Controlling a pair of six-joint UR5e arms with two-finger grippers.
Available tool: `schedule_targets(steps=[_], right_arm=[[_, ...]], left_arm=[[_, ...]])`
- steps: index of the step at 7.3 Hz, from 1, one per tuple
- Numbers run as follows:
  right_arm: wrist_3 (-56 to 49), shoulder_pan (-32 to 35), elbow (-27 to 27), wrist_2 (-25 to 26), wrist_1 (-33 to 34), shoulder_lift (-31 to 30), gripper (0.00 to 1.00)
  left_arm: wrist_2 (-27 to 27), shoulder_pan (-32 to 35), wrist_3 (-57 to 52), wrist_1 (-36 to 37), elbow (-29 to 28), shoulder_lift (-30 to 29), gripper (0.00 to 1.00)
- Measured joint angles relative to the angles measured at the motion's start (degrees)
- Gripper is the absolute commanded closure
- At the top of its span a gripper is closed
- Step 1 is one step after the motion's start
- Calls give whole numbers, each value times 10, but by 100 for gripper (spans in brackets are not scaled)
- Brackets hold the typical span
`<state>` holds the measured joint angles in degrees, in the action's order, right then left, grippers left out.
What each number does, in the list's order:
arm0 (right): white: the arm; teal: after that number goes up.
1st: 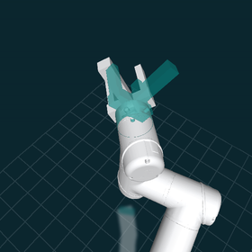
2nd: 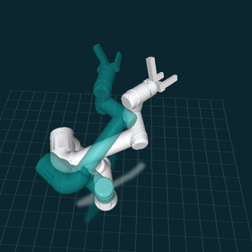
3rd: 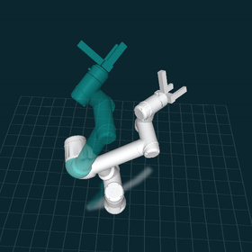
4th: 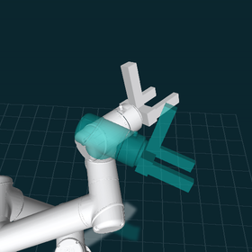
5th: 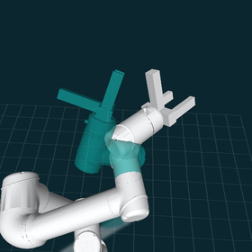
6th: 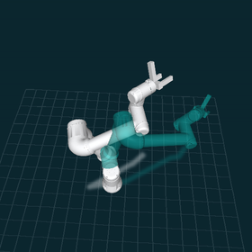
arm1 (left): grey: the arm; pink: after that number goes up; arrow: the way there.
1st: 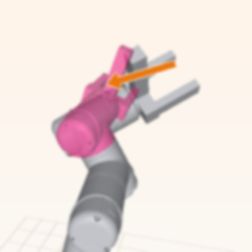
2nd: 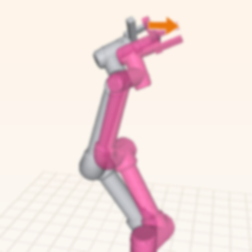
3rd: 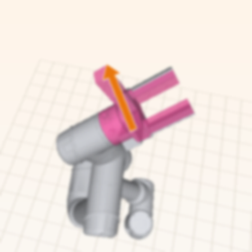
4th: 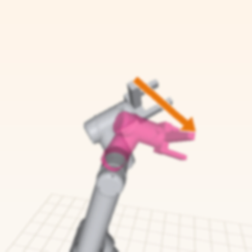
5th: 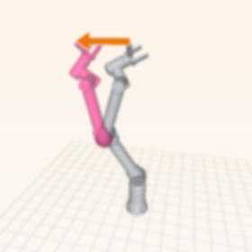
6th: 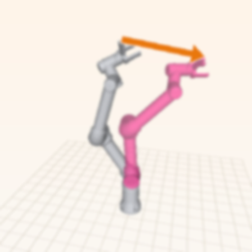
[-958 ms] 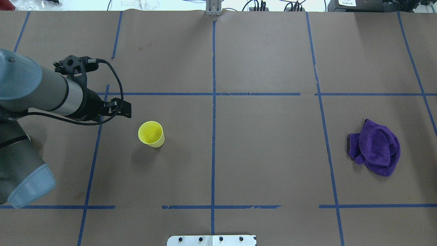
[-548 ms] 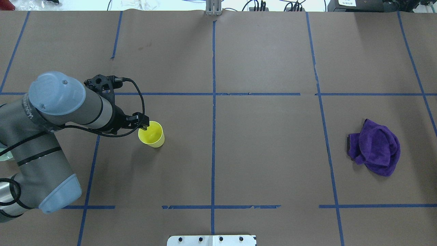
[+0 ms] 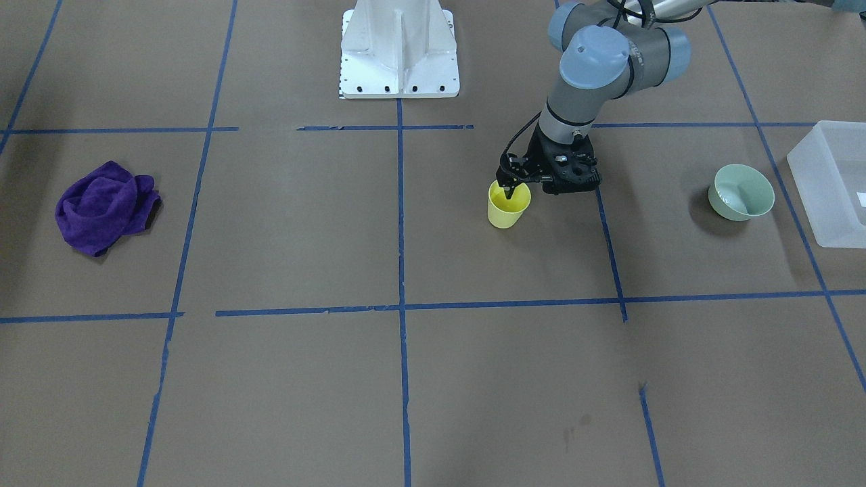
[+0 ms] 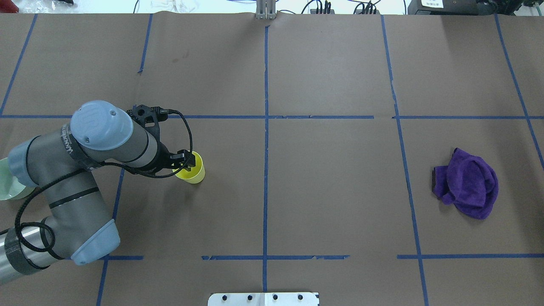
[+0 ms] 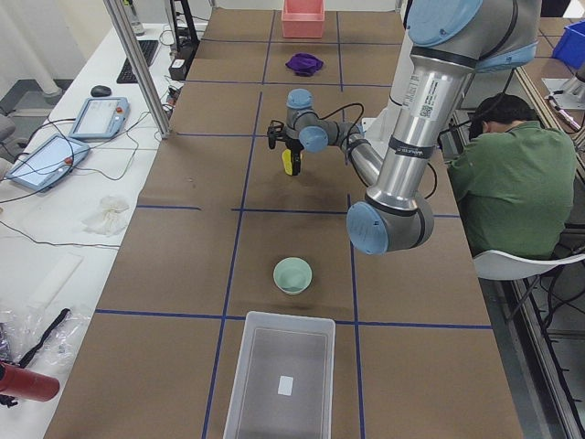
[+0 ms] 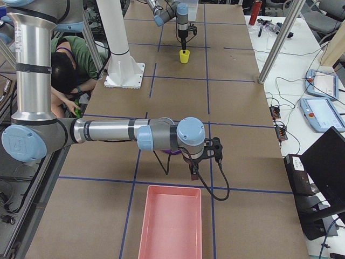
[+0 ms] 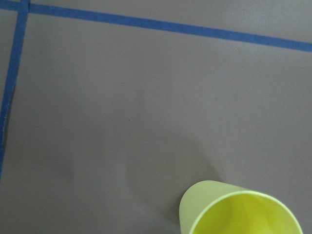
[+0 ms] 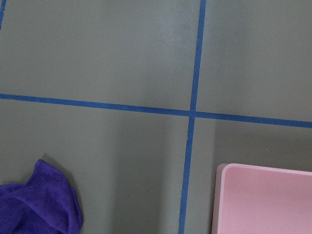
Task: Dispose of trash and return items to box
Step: 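Reach the left gripper down to the yellow paper cup and grasp it, then lift the yellow cup with the left gripper while the right gripper reaches the purple cloth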
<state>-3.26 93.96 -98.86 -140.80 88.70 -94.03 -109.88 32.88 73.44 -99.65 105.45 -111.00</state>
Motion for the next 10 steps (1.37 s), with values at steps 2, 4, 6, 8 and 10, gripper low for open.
schedule_targets(steps=[2,4,6,8,10], right_arm=[[9,-2,0,1,1,2,0],[15,-8,0,1,2,2,0],[46,-19,-11,0,2,2,0],[106,-48,-32,1,0,2,0],[200,-109,-56,18,-28,-8,0]], left_arm=[[0,-7,1,0,-5,-1,100],[-1,-9,0,1,-15,-6,100],[-18,7,4,7,-7,-16,100],[-53,56,4,38,29,-22,100],[-62,96,-2,93,65,-30,100]])
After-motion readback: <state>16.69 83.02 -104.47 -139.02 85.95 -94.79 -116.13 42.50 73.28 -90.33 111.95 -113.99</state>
